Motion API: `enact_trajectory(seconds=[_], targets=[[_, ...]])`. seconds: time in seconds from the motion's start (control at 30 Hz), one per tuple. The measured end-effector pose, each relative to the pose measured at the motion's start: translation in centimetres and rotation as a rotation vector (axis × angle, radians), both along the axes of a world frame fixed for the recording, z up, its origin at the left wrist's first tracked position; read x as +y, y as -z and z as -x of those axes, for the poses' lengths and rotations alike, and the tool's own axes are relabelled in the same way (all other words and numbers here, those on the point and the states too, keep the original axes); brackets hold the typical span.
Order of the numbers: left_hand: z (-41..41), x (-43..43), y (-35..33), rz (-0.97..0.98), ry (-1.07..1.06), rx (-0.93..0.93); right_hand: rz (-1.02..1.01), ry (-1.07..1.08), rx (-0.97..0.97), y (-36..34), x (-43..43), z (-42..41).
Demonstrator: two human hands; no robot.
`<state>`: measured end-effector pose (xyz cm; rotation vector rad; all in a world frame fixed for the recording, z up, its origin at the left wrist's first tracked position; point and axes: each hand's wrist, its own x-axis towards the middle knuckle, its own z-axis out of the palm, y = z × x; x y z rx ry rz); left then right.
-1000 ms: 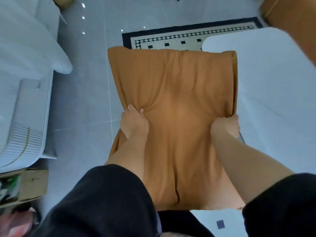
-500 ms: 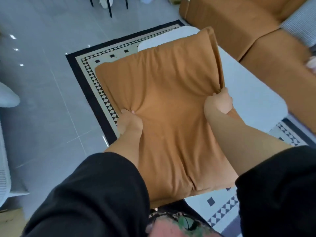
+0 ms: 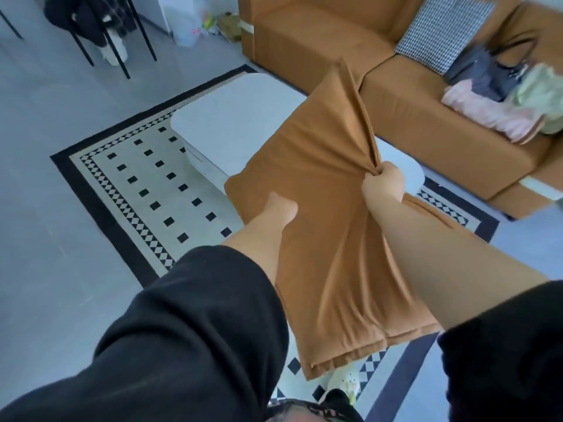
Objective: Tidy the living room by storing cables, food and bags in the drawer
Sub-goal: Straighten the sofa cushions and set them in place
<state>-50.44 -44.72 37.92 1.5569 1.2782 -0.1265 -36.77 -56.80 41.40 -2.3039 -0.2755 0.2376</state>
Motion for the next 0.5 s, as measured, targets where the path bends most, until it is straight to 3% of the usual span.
enact_trajectory(seconds=[0.07, 0.17, 0.27, 0.5], targets=[[-4.5, -1.8, -1.5, -0.175, 0.168, 0.005, 0.03, -0.041, -0.005, -0.1, -2.0, -2.4], [-10.3, -5.2, -2.6, -0.591, 0.469, 0.081, 0.049, -0.088, -0.025, -1.0, -6.1, -8.0], [-15.3, -7.5, -3.1, -0.973, 0.667, 0.028, 0.067, -0.129, -0.024, -1.6, -9.2, -13.3], [-29.2, -13.7, -4.9, -1.145, 0.9, 0.08, 0.118, -0.243, -0.036, -2.4, -16.1, -24.8]])
